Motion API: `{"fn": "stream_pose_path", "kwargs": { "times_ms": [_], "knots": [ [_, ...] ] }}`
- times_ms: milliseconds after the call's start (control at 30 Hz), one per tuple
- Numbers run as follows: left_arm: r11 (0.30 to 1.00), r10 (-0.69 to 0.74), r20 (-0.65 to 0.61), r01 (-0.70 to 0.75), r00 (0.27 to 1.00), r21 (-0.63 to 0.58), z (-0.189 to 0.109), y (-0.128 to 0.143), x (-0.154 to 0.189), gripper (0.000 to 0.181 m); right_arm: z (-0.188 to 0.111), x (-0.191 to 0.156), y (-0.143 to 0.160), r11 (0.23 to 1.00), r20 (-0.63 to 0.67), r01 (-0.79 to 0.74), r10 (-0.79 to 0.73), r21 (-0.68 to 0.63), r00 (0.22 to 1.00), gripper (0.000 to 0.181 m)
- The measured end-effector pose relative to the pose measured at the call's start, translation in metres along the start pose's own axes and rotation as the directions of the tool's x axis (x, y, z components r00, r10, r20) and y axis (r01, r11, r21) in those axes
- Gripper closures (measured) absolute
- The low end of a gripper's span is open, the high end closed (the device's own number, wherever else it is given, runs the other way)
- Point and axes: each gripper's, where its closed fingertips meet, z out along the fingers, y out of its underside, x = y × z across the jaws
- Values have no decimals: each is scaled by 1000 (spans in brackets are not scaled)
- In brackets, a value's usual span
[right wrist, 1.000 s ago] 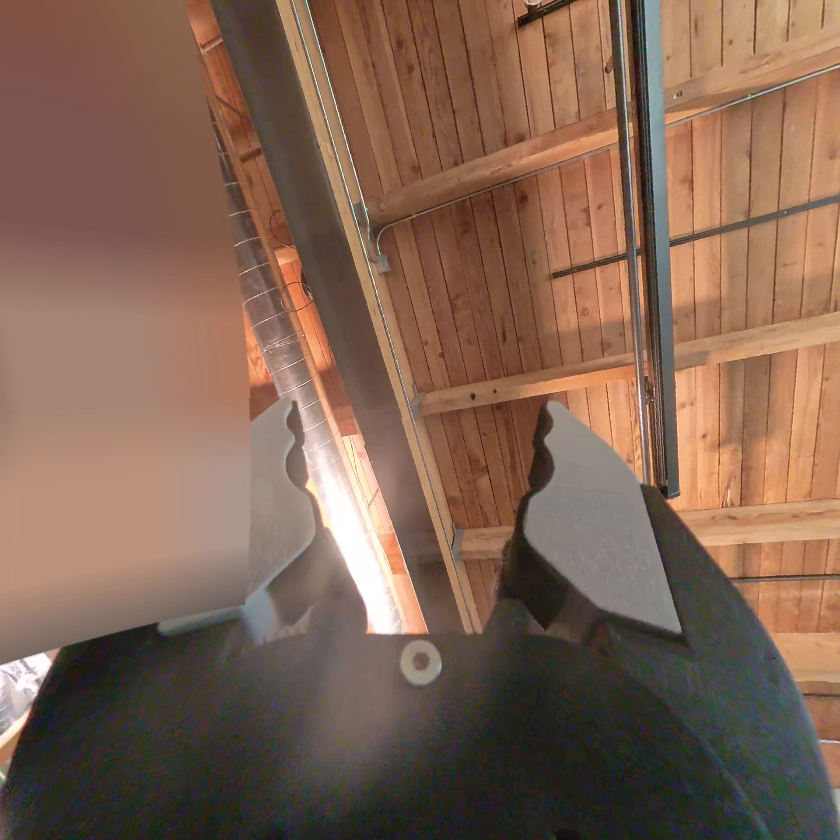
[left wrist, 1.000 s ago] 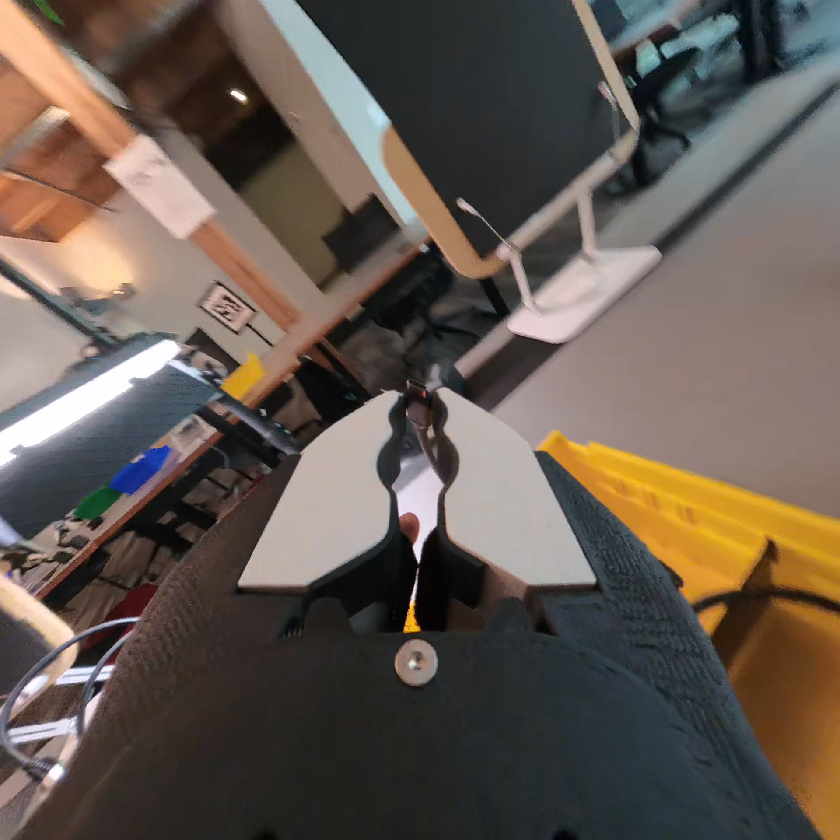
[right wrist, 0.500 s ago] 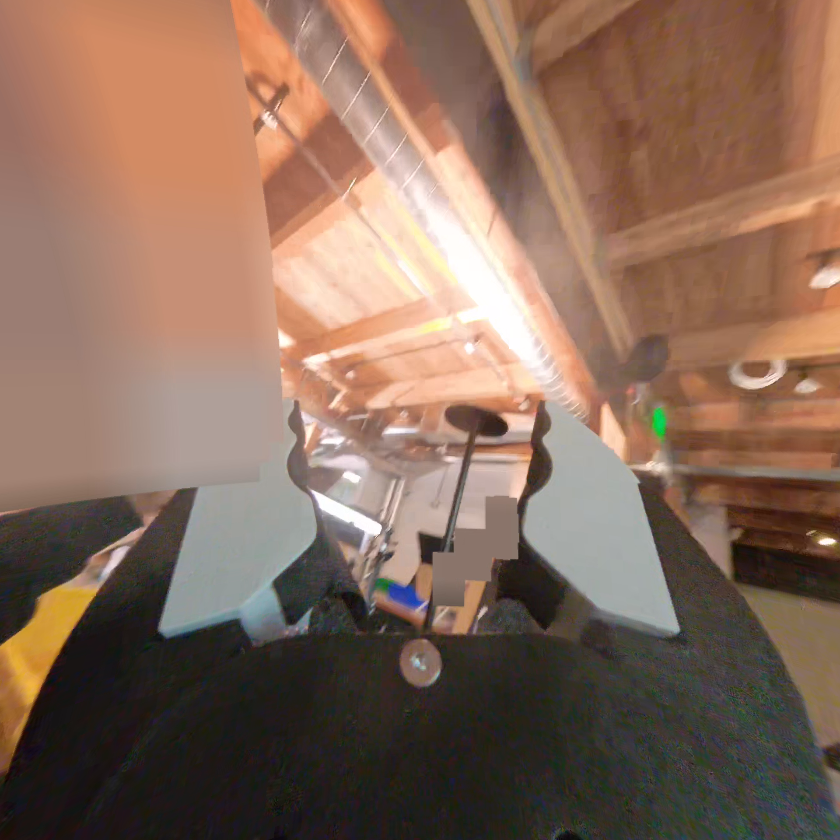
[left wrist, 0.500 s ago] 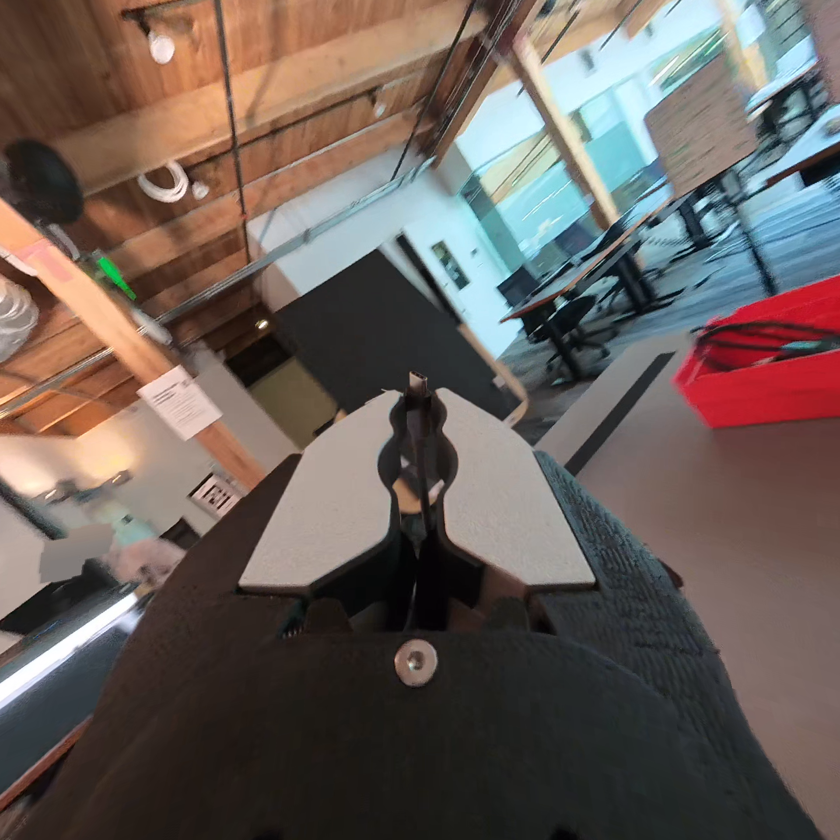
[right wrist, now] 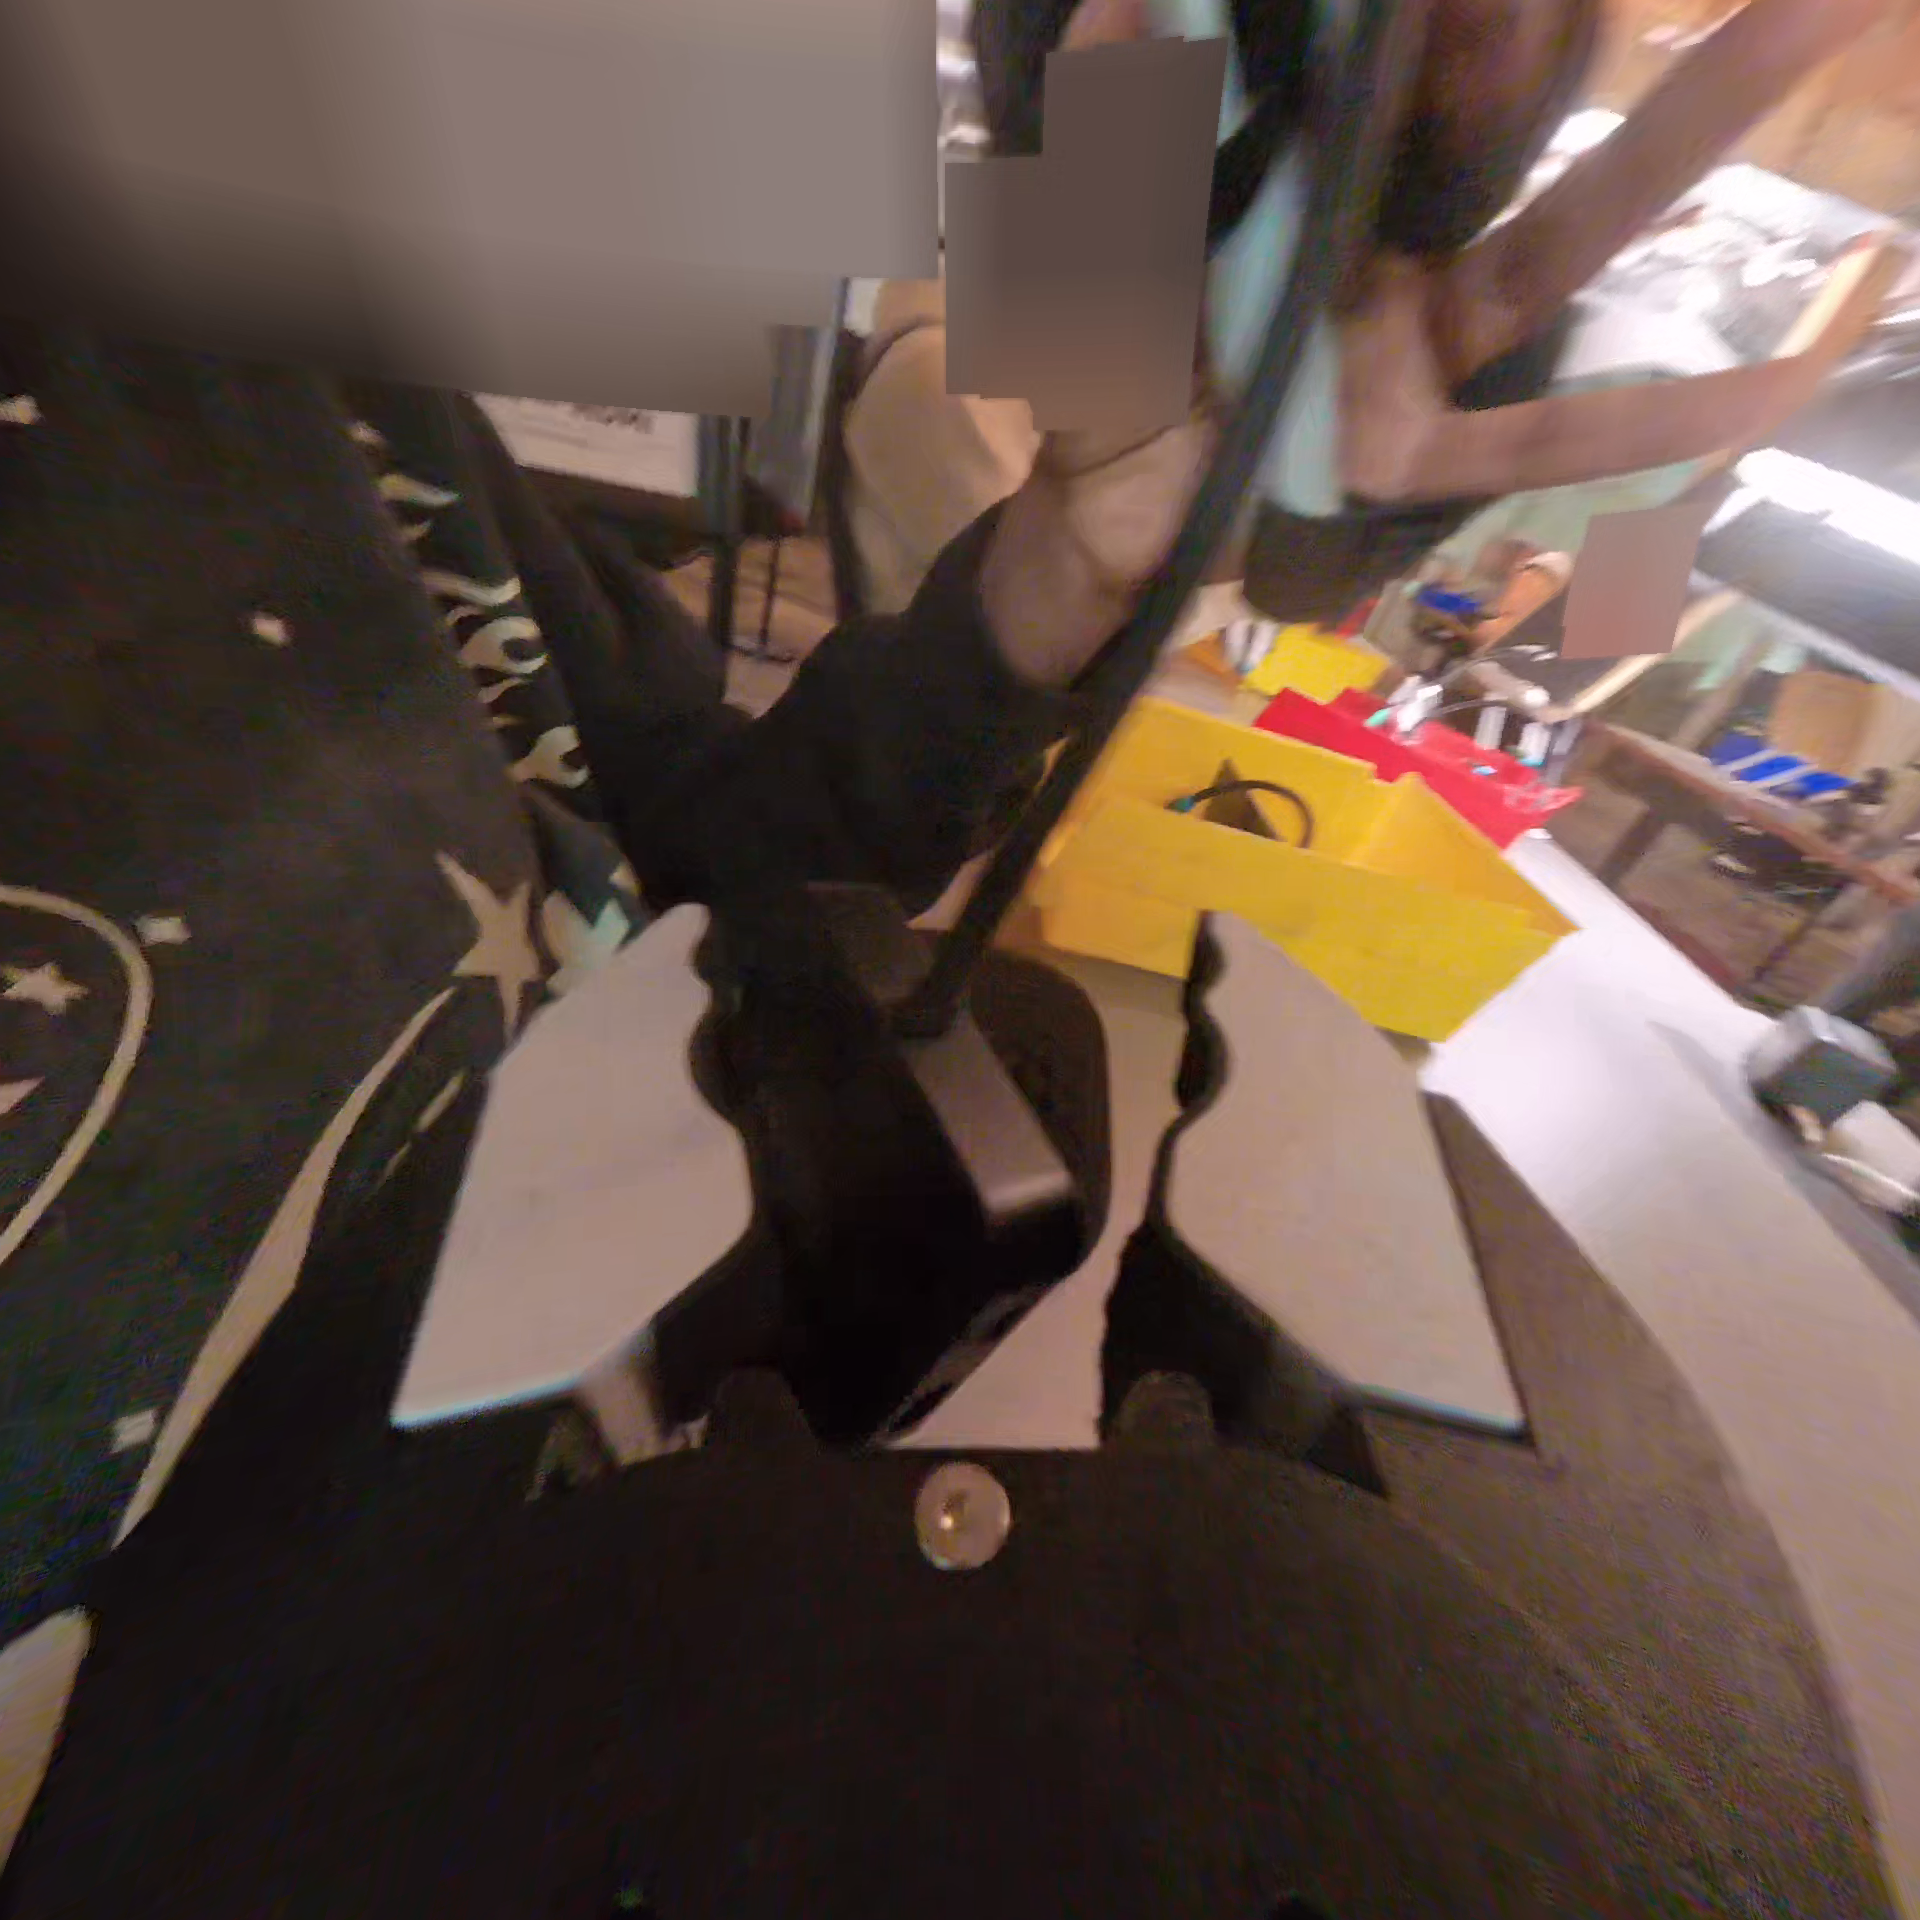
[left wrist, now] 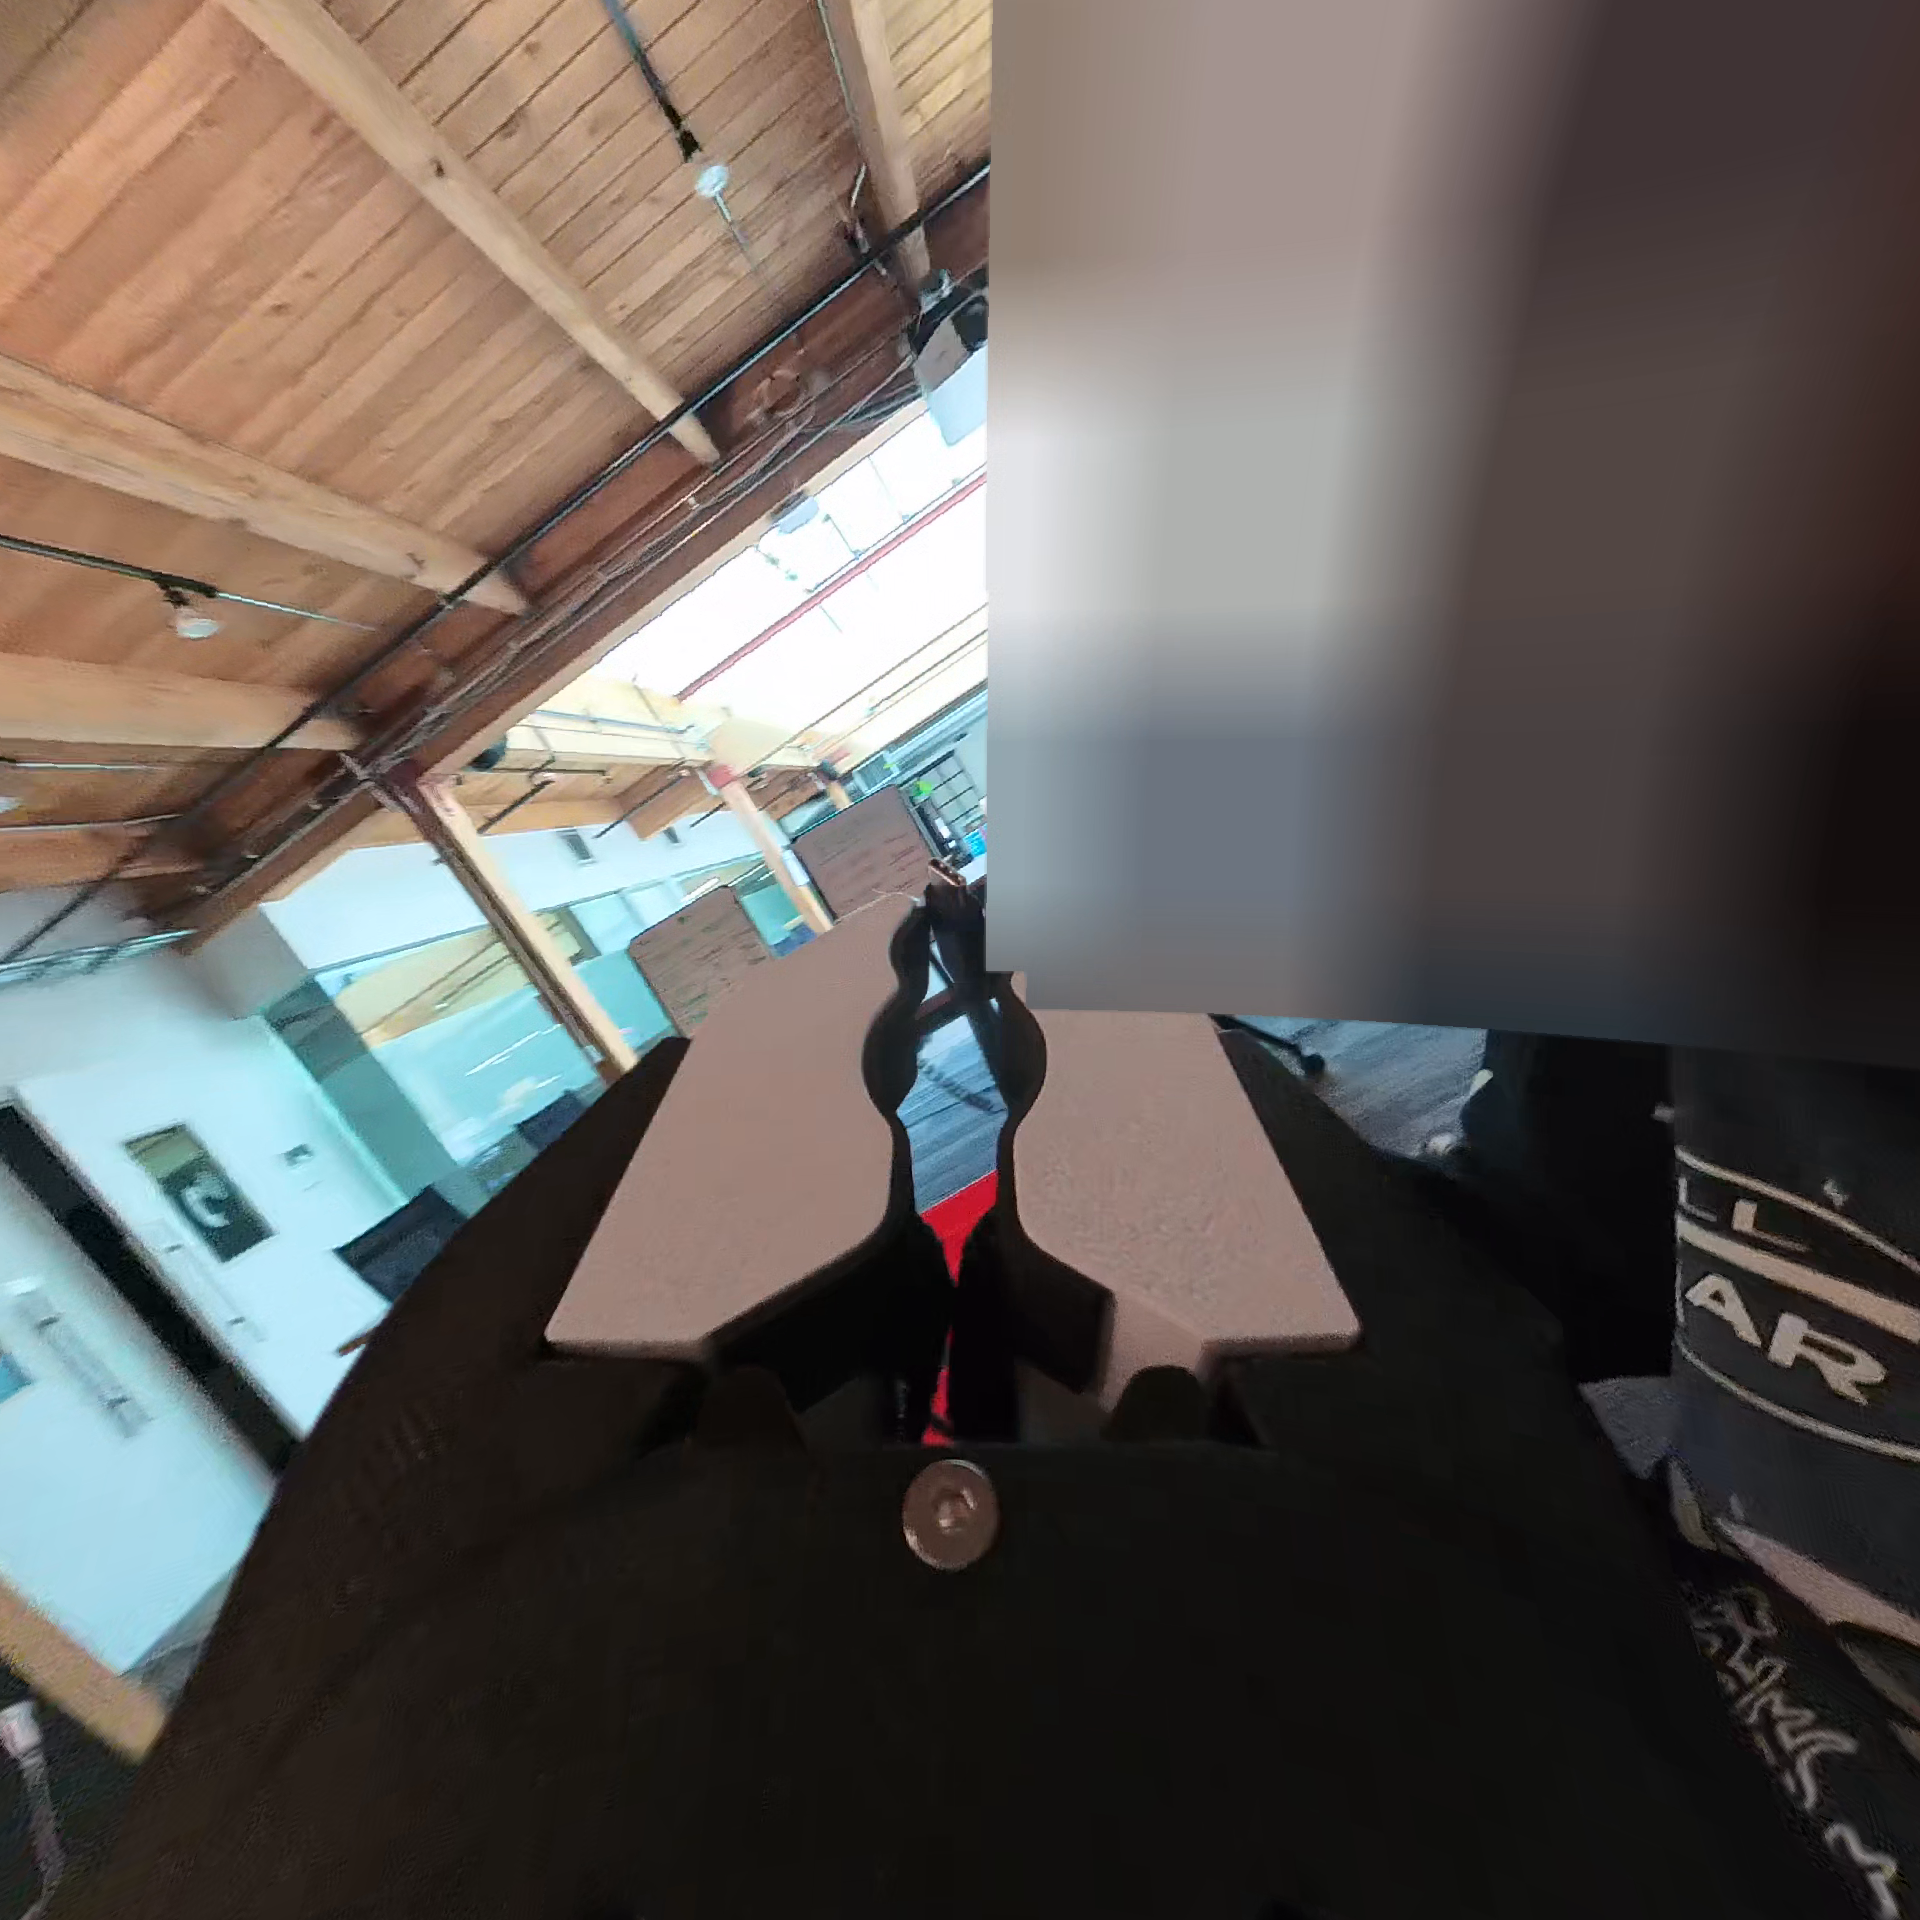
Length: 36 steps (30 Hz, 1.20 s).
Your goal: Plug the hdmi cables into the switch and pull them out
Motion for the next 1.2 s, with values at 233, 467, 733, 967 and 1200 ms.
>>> {"fn": "stream_pose_path", "kwargs": {
  "times_ms": [233,467,733,967,1200],
  "knots": [
    [999,-40,34,39,999,22,1,15,-9,172,10,-18,15,994,82,-7,17,-112,997,159],
    [992,-107,219,90,970,83,-33,23,-32,149,-12,16,-9,1000,-113,-1,0,-6,994,161],
    [954,-288,430,219,856,203,-77,70,-42,126,-47,54,-38,984,-333,-4,63,175,941,161],
    [899,-435,318,383,843,215,-53,130,-13,124,-49,77,-19,946,-370,-125,236,300,899,161],
    [918,-362,356,396,862,-25,-40,170,2,126,-39,71,-18,900,-267,-161,285,405,921,161]
  ]
}}
